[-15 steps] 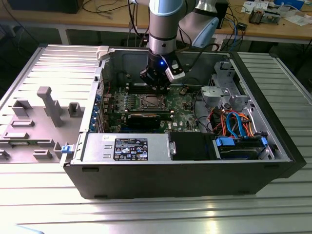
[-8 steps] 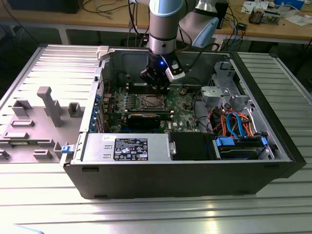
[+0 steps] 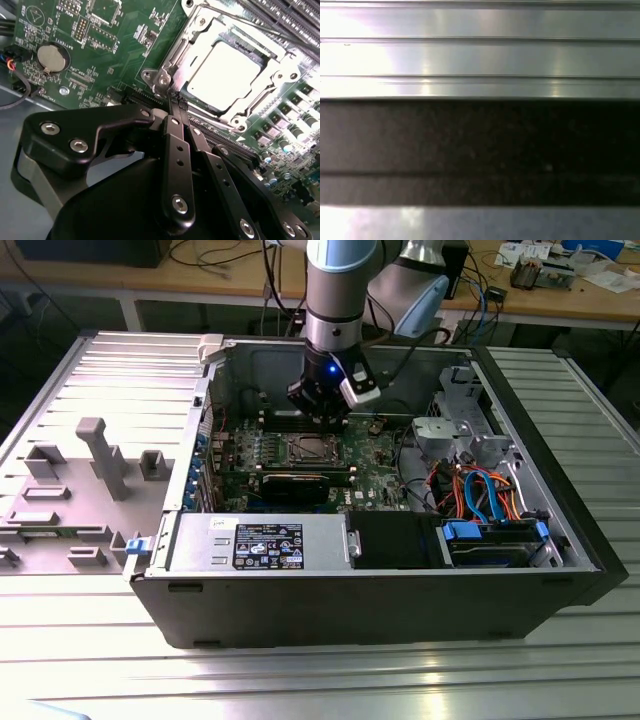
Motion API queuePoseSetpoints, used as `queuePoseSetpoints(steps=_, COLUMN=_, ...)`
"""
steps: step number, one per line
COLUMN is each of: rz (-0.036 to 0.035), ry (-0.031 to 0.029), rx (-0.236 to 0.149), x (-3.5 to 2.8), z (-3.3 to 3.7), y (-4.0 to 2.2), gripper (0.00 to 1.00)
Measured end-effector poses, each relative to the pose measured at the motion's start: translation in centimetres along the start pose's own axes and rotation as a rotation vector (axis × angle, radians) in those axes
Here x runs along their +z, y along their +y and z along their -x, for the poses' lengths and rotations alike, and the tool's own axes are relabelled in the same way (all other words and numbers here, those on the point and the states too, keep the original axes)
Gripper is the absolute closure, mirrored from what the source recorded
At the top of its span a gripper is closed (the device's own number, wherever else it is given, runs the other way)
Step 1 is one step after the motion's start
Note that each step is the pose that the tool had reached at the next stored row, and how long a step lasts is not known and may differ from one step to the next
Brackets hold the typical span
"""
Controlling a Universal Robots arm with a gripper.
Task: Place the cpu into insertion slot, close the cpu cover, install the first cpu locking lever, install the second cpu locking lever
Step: 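Install the first cpu locking lever, then install the second cpu locking lever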
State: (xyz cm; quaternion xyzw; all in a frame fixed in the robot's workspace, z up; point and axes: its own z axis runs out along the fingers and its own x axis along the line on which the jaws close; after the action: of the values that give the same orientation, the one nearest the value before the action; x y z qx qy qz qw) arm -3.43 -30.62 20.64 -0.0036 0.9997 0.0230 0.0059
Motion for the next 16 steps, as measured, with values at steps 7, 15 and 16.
queuePoseSetpoints(steps=7, rz=-0.0042, ry=0.0, rx=0.0, x=0.0, z=0.0, y=-0.1, gripper=0.89)
queuePoseSetpoints(steps=15, rz=-0.0043, ry=0.0, rx=0.0, x=-0.01, z=0.0, y=-0.1, gripper=0.89)
queuePoseSetpoints(steps=16, rz=-0.0043, ry=0.0, rx=0.0, x=0.0, z=0.0, y=-0.1, gripper=0.89)
